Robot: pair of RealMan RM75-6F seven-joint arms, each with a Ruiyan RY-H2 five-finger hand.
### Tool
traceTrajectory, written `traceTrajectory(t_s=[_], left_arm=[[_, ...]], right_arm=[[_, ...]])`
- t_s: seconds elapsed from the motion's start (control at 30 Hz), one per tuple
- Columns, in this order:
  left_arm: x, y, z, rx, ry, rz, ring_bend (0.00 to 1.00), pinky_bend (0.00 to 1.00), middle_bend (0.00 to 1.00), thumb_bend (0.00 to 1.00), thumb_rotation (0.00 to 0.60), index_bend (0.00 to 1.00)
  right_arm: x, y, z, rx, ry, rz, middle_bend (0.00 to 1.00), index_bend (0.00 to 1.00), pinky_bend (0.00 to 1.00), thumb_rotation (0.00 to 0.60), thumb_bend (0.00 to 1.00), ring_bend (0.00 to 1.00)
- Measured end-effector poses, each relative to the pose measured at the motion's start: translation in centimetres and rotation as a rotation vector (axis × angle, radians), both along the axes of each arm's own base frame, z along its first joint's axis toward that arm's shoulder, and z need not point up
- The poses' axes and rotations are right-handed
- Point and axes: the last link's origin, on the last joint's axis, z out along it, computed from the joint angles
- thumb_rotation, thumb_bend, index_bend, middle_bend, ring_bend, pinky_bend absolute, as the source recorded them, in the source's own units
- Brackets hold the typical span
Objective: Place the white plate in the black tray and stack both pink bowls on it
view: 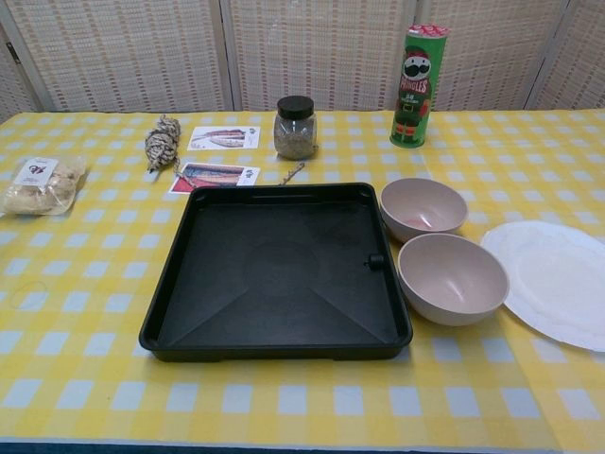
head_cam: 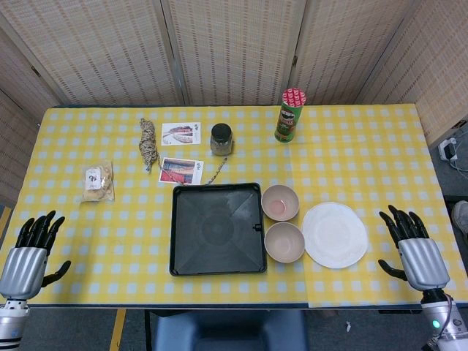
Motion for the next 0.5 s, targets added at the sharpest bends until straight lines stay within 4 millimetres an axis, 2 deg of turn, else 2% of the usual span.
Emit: traceTrajectory(t_s=[0.17, 0.33, 0.4, 0.5], left_arm=[[0.1, 0.1, 0.0, -0.008, -0.009, 0.016, 0.0, 0.0, 0.0, 0.27, 0.6, 0.0], [0.6, 0.2, 0.2, -0.006, -0.025, -0.004, 0.0, 0.0, 0.0, 0.27, 0.6, 0.0], [0.6, 0.2, 0.3, -0.01, -0.025, -0.007, 0.0, 0.0, 0.0, 0.28, 0.6, 0.0], [0.6, 0.1, 0.3, -0.018, -0.026, -0.004, 0.0, 0.0, 0.0, 0.28, 0.6, 0.0]], right_arm=[[0.0, 0.4, -0.1, 0.007, 0.004, 0.007, 0.0, 0.0, 0.0, 0.6, 0.24, 0.0], [0.5, 1.6, -0.2, 0.043, 0.011, 0.045, 0.0, 0.0, 0.0, 0.6, 0.24, 0.0], [0.5, 2.3, -0.1, 0.074, 0.02, 0.058, 0.0, 0.04, 0.0, 0.6, 0.24, 0.0], [0.5, 3.0, 0.1, 0.119, 0.025, 0.065, 0.0, 0.17, 0.0, 0.6, 0.24, 0.0]])
